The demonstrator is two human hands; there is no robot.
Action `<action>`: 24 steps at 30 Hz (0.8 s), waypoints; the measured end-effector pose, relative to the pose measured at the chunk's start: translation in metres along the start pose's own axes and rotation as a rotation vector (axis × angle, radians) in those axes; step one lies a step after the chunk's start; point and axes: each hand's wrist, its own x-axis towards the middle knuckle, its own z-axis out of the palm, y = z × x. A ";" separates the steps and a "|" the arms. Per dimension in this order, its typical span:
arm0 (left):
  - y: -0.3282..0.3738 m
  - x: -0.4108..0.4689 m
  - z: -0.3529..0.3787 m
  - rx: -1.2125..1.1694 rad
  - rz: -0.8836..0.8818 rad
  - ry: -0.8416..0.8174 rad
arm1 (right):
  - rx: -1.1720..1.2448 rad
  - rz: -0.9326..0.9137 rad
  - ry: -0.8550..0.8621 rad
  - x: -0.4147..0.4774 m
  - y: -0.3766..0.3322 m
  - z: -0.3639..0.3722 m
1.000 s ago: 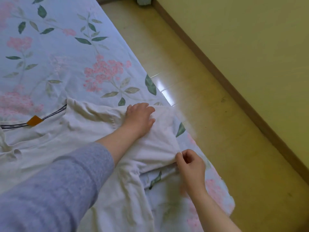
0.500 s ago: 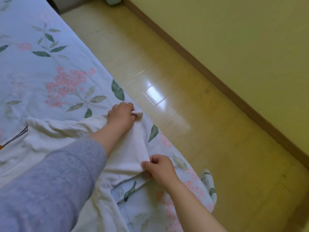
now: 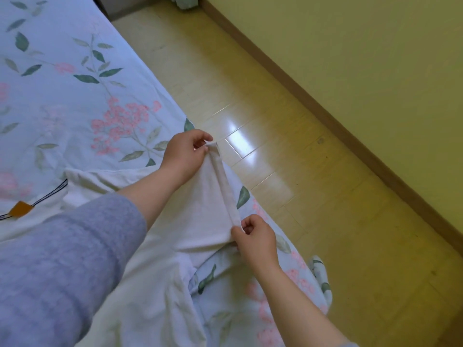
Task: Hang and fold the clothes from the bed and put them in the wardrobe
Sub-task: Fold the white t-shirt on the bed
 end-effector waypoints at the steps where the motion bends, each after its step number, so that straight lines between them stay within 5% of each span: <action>1: -0.002 -0.003 -0.001 0.002 0.009 0.003 | 0.019 0.000 0.008 -0.003 0.002 0.001; 8: -0.011 -0.034 -0.033 -0.004 0.049 0.079 | 0.098 -0.171 0.079 -0.041 -0.001 0.001; 16: -0.063 -0.105 -0.111 -0.105 -0.111 0.190 | -0.032 -0.367 -0.125 -0.103 -0.034 0.034; 24: -0.137 -0.183 -0.172 0.042 -0.319 0.125 | -0.543 -0.473 -0.490 -0.144 -0.043 0.090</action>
